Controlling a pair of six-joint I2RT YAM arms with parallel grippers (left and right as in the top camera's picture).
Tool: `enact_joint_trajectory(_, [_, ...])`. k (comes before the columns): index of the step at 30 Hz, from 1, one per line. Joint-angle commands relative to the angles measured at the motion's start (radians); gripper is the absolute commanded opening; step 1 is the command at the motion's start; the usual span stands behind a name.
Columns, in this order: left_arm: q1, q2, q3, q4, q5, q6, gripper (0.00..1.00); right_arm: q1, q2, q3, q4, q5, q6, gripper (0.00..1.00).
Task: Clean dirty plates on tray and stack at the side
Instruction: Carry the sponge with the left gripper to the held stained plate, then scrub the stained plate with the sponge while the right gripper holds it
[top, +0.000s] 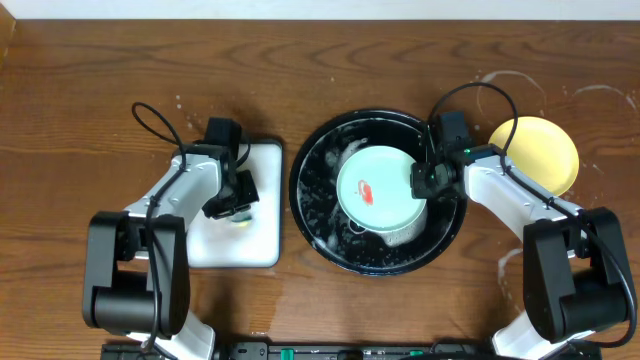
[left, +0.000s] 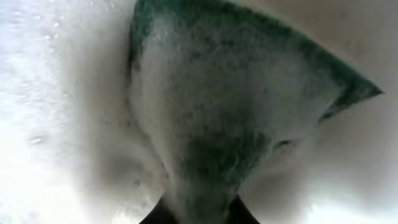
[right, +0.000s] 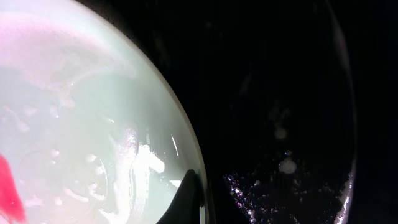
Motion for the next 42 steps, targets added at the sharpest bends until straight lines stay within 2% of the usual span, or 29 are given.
enact_joint_trajectory(1, [-0.002, 0.022, 0.000, -0.018, 0.000, 0.006, 0.08, 0.002, 0.032, -0.012, -0.006, 0.026, -0.002, 0.01])
enact_joint_trajectory(5, [-0.001, 0.011, 0.093, -0.130, -0.001, 0.006, 0.07, 0.002, 0.032, -0.012, -0.006, 0.026, -0.003, 0.01])
enact_joint_trajectory(10, [-0.002, -0.009, 0.298, -0.327, 0.008, 0.006, 0.07, 0.002, 0.032, -0.012, -0.008, 0.026, -0.003, 0.01])
enact_joint_trajectory(16, [-0.015, -0.026, 0.476, -0.446, 0.132, 0.006, 0.07, 0.002, 0.032, -0.012, -0.010, 0.026, -0.003, 0.01])
enact_joint_trajectory(21, [-0.109, -0.029, 0.507, -0.388, 0.275, -0.003, 0.07, 0.002, 0.032, -0.012, -0.009, 0.026, -0.001, 0.01])
enact_joint_trajectory(26, [-0.272, -0.001, 0.507, -0.261, 0.275, -0.020, 0.08, 0.002, 0.032, -0.012, -0.002, 0.025, 0.028, 0.01])
enact_joint_trajectory(33, [-0.437, 0.157, 0.507, -0.105, 0.278, -0.186, 0.07, 0.003, 0.032, -0.013, -0.016, 0.022, 0.028, 0.01])
enact_joint_trajectory(39, [-0.525, 0.316, 0.507, 0.023, 0.428, -0.316, 0.07, 0.003, 0.032, -0.013, -0.017, 0.022, 0.028, 0.01])
enact_joint_trajectory(42, [-0.557, 0.375, 0.507, 0.058, 0.432, -0.331, 0.08, 0.003, 0.032, -0.013, -0.019, 0.021, 0.028, 0.01])
